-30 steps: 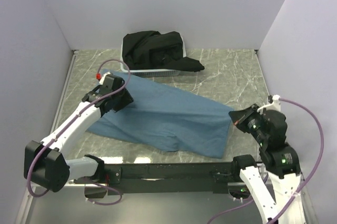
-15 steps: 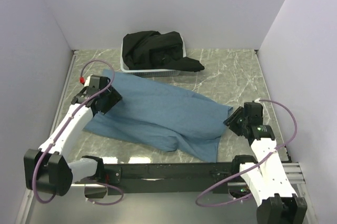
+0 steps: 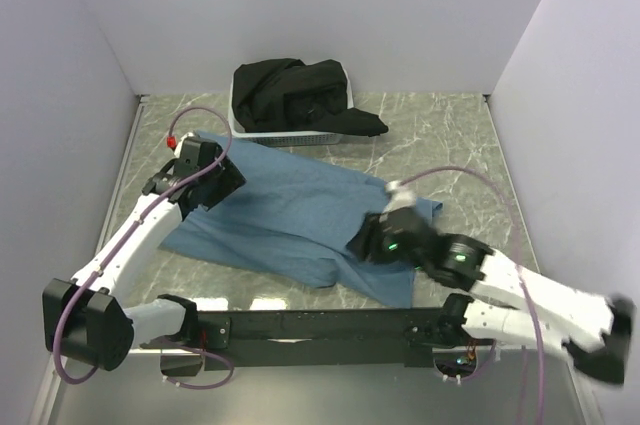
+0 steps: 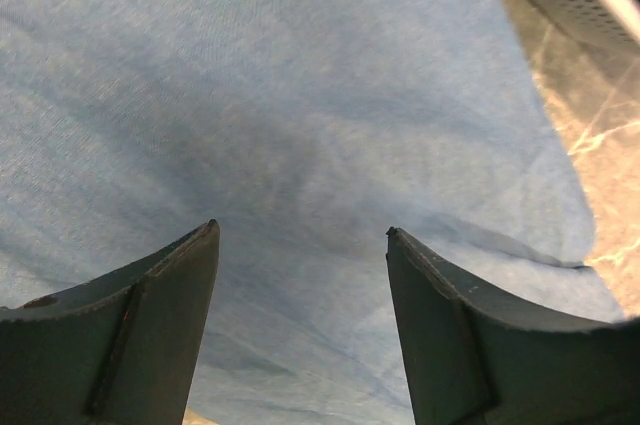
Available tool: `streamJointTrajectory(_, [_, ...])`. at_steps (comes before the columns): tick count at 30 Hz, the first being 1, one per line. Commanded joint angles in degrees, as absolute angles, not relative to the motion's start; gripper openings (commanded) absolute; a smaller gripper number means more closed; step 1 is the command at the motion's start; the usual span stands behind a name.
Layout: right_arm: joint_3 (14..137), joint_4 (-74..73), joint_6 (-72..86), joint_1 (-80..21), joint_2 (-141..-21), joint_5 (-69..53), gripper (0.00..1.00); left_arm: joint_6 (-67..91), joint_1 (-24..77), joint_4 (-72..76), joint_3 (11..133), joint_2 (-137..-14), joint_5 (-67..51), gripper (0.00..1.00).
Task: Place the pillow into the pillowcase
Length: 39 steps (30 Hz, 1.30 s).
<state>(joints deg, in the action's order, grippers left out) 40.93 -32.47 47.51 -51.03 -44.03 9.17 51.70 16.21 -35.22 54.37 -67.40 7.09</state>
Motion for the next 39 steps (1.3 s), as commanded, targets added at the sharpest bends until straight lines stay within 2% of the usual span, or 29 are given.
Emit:
streamJointTrajectory(1, [45.4, -29.9, 51.5, -67.3, -56.7, 19.6, 0.56, 50.3, 16.9, -34.8, 58.3, -68.5, 7.7, 0.73])
streamJointTrajectory(5, [48.5, -31.9, 52.5, -71.5, -67.9, 24.1, 0.56, 49.6, 17.5, -35.1, 59.3, -69.7, 7.6, 0.72])
streamJointTrajectory(10, [50.1, -33.8, 52.3, -72.9, -70.8, 29.6, 0.57, 49.2, 18.0, -34.6, 58.9, -69.6, 7.4, 0.72])
streamJointTrajectory(15, [47.6, -29.6, 48.6, -73.2, -72.2, 30.8, 0.57, 49.0, 18.1, -34.0, 58.4, -70.0, 6.8, 0.71])
streamJointTrajectory(19, [46.8, -27.3, 46.5, -73.6, -72.2, 29.5, 0.49, 48.6, 18.2, -33.9, 58.5, -70.6, 6.7, 0.71])
streamJointTrajectory(22, [45.4, -24.6, 44.6, -73.5, -71.7, 26.6, 0.29, 48.4, 18.2, -33.8, 58.7, -71.1, 6.7, 0.70])
streamJointTrajectory(23, [45.2, -24.3, 44.2, -73.7, -71.4, 25.6, 0.17, 48.1, 18.2, -33.8, 58.8, -71.2, 6.7, 0.70])
streamJointTrajectory(26, [44.2, -25.1, 44.1, -74.4, -68.8, 23.1, 0.00, 47.4, 18.3, -34.3, 59.2, -72.0, 7.6, 0.69])
streamJointTrajectory(33, [41.1, -27.5, 45.7, -82.4, -59.9, 12.5, 0.00, 45.7, 18.3, -35.9, 61.3, -72.7, 8.8, 0.69])
streamJointTrajectory(39, [33.1, -15.5, 51.0, -89.3, -66.3, 4.7, 0.00, 44.8, 18.9, -35.1, 61.9, -74.2, 7.3, 0.69])
